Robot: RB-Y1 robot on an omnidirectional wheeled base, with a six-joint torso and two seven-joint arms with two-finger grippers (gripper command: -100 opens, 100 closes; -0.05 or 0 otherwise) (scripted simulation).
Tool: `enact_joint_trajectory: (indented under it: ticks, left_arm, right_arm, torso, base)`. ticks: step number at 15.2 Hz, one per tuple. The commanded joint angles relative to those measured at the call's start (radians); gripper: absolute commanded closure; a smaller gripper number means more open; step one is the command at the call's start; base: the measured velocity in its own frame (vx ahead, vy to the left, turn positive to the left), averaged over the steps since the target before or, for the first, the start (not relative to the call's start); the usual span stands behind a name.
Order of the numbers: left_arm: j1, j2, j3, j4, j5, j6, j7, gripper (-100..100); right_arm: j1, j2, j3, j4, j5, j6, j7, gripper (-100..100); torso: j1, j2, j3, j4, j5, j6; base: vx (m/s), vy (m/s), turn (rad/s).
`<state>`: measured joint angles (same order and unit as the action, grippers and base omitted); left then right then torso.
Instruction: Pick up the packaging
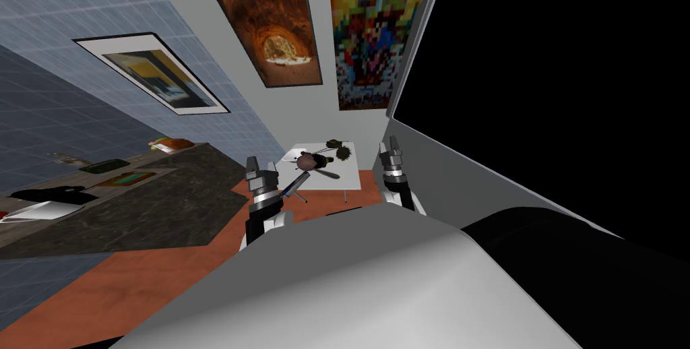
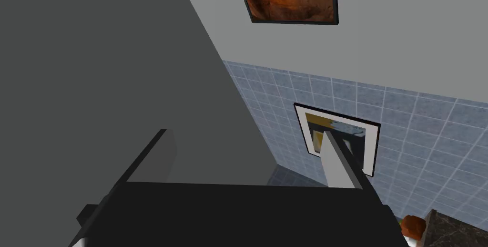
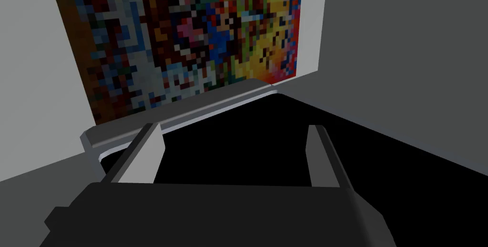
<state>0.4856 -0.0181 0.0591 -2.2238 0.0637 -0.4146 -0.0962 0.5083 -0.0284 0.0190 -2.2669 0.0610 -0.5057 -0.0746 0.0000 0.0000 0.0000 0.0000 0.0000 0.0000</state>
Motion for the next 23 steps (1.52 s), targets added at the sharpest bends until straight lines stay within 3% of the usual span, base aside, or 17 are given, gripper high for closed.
enact_joint_trajectory:
  ticks: [1,3,4,6,8,12,14,19,21,22,23]
  left_arm:
    - [-0.007,0.034,0.004,0.009,0.002,0.016,0.006,-100]
    - [-0.023,0.084,0.013,0.03,0.006,0.055,0.02,-100]
    - [-0.023,0.085,0.013,0.03,0.006,0.055,0.02,-100]
    - [-0.049,0.135,0.025,0.061,0.014,0.111,0.042,-100]
    - [-0.065,0.157,0.033,0.08,0.019,0.149,0.056,-100]
    - [-0.103,0.199,0.049,0.123,0.031,0.218,0.089,-100]
    - [-0.103,0.199,0.049,0.123,0.031,0.237,0.089,-100]
    - [-0.172,0.256,0.077,0.202,0.054,0.364,0.148,-100]
    - [-0.172,0.256,0.077,0.202,0.054,0.393,0.148,-100]
    - [-0.198,0.274,0.087,0.231,0.062,0.428,0.171,-100]
    - [-0.198,0.274,0.087,0.231,0.062,0.45,0.171,-100]
  right_arm:
    - [0.0,0.0,0.0,0.0,0.0,0.0,0.0,0]
    - [0.0,0.0,0.0,0.0,0.0,0.0,0.0,0]
    - [0.0,0.0,0.0,0.0,0.0,0.0,0.0,0]
    - [0.0,0.0,0.0,0.0,0.0,0.0,0.0,0]
    - [0.0,0.0,0.0,0.0,0.0,0.0,0.0,0]
    - [0.0,0.0,0.0,0.0,0.0,0.0,0.0,0]
    - [0.0,0.0,0.0,0.0,0.0,0.0,0.0,0]
    - [0.0,0.0,0.0,0.0,0.0,0.0,0.0,0]
    - [0.0,0.0,0.0,0.0,0.0,0.0,0.0,0]
    - [0.0,0.0,0.0,0.0,0.0,0.0,0.0,0]
    - [0.0,0.0,0.0,0.0,0.0,0.0,0.0,0]
  torso:
    - [0.0,0.0,0.0,0.0,0.0,0.0]
    - [0.0,0.002,0.001,0.0,0.0,0.0]
    - [0.0,0.002,0.001,0.0,0.0,0.0]
    - [0.001,0.002,0.001,0.0,0.0,0.0]
    - [0.001,0.002,0.001,0.0,0.0,0.0]
    - [0.001,0.001,0.0,0.0,0.0,0.0]
    - [0.0,0.001,0.0,0.0,0.0,0.0]
    - [0.0,0.001,0.001,0.0,0.0,0.0]
    - [-0.001,0.001,0.001,0.0,0.0,0.0]
    - [-0.001,0.001,0.001,0.0,0.0,0.0]
    - [-0.001,0.001,0.001,0.0,0.0,0.0]
  base:
    - [-0.015,-0.006,-0.023]
    - [-0.038,-0.006,-0.043]
    - [-0.032,0.005,-0.036]
    - [-0.025,0.012,-0.046]
    - [-0.018,0.011,-0.035]
    - [-0.013,0.001,-0.043]
    - [-0.014,-0.004,-0.025]
    - [-0.02,-0.011,-0.051]
    - [-0.021,-0.013,-0.031]
    - [-0.017,-0.013,-0.042]
    - [-0.018,-0.016,-0.053]
